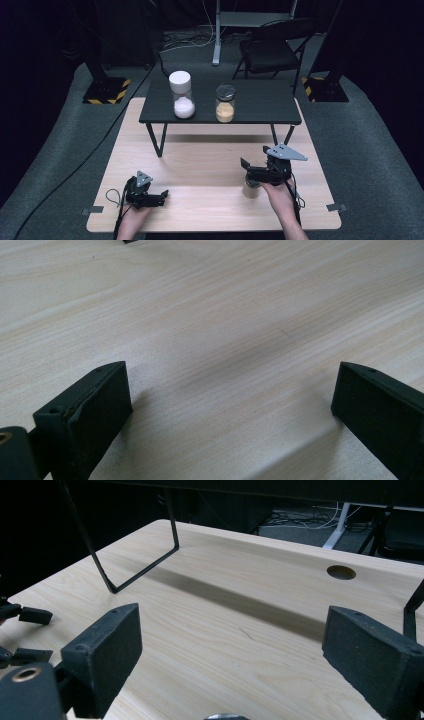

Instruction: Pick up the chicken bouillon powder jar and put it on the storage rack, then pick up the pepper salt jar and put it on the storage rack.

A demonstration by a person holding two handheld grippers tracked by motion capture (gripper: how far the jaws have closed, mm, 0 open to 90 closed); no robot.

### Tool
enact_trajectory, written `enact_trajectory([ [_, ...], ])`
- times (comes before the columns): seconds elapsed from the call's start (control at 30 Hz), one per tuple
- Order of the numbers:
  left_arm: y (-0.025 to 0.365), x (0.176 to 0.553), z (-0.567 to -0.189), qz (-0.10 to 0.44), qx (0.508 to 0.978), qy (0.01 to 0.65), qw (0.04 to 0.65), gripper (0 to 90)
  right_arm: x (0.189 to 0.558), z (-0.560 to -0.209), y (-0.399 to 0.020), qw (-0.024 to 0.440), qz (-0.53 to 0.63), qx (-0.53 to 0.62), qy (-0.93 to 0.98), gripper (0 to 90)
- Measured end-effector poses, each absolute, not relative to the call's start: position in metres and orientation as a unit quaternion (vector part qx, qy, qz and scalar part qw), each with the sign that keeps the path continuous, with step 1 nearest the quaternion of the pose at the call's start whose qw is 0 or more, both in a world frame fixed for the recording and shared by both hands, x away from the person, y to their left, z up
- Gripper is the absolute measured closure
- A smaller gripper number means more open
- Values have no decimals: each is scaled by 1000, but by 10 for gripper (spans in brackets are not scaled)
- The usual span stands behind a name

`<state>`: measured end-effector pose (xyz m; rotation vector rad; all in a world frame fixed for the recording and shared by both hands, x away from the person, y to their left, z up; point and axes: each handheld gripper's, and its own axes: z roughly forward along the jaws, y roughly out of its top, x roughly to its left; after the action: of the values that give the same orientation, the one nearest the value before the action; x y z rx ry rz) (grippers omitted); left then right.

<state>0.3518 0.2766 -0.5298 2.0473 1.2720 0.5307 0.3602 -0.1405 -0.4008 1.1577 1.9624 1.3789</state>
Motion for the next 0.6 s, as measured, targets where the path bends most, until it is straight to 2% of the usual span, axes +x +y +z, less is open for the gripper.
enact_trajectory([
  [0.6,276,351,-530,203,782,487,331,24,348,-415,-145,233,506,426,713,85],
])
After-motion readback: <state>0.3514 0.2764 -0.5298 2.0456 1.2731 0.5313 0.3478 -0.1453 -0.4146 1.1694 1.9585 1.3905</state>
